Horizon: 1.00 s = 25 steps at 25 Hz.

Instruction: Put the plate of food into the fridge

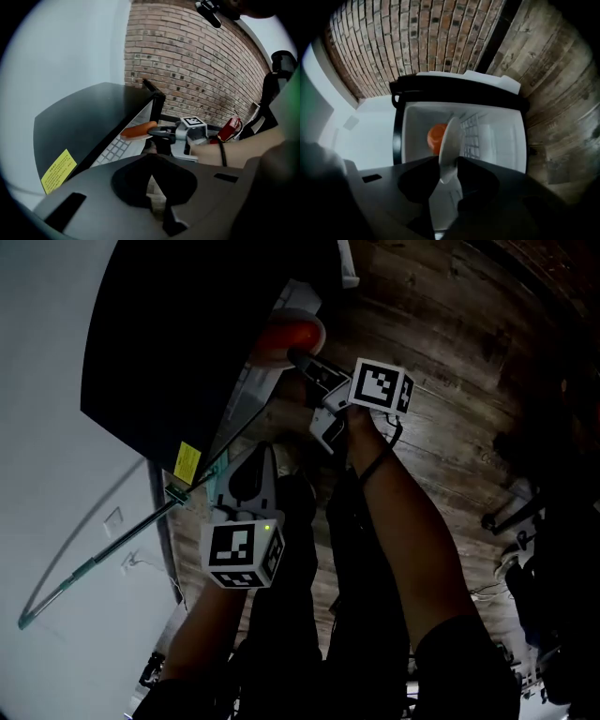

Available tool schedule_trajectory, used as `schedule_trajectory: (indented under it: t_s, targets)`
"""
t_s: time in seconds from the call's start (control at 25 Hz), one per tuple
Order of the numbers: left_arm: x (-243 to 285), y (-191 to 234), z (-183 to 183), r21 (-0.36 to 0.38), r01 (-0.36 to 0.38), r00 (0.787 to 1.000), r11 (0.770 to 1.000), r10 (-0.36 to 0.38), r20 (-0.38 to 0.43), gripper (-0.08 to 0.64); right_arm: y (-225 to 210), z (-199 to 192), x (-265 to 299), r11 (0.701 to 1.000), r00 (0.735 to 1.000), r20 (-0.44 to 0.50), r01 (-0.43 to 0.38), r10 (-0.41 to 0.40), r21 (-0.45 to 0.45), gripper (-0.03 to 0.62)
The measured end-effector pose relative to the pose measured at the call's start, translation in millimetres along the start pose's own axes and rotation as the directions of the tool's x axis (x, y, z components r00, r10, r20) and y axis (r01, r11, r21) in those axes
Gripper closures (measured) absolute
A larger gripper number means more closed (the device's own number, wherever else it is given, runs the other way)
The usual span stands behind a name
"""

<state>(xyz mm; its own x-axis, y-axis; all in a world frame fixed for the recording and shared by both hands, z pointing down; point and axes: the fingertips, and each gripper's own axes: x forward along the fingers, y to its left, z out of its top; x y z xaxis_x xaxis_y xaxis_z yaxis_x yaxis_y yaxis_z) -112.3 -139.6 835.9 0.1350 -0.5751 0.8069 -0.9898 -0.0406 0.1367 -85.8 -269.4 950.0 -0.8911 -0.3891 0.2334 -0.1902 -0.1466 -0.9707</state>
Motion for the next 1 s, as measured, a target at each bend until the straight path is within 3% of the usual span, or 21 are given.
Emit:
schedule_trajectory:
  t_s: [0.2,0.48,0.64,0.72,0.76,0.88,0.92,0.96,1.0]
  targets:
    - [-4,9,-4,-0.049,0.024,1.0,0.999,-0.024,0.005,0.565,-16,13,57,1.0,1.0,0.023,-0.018,0.018,-0.001,0.477]
    - [15,20,-26,-0.037,0.063,0.996,0.997,-0.066,-0.068,0.565,-36,30,98,1.0,1.0,0.021,0.004,-0.004,0.004,0.476]
    - [19,21,-29,-0.04,0.082,0.992,0.996,-0.085,-0.092,0.565,-61,25,104,0.979,0.983,0.003,0.185,-0.186,-0.079,0.48]
    - [21,21,-28,-0.043,0.097,0.99,0.994,-0.1,-0.097,0.564,-69,25,101,0.945,0.961,0.034,0.277,-0.276,-0.175,0.471]
    - [23,21,-28,-0.041,0.105,0.989,0.994,-0.108,-0.099,0.565,-71,27,99,0.918,0.946,0.063,0.324,-0.318,-0.229,0.427]
    - [26,21,-26,-0.03,0.121,0.987,0.992,-0.124,-0.105,0.565,-76,37,90,0.787,0.878,0.173,0.476,-0.445,-0.391,0.322]
    - [27,22,-25,-0.03,0.123,0.986,0.992,-0.126,-0.107,0.565,-77,39,87,0.743,0.857,0.201,0.513,-0.475,-0.429,0.313]
    - [26,21,-25,-0.034,0.124,0.986,0.992,-0.127,-0.109,0.565,-78,40,83,0.713,0.842,0.22,0.535,-0.493,-0.453,0.31]
    - [26,22,-24,-0.038,0.124,0.986,0.992,-0.127,-0.11,0.565,-77,40,80,0.702,0.838,0.229,0.542,-0.496,-0.463,0.308]
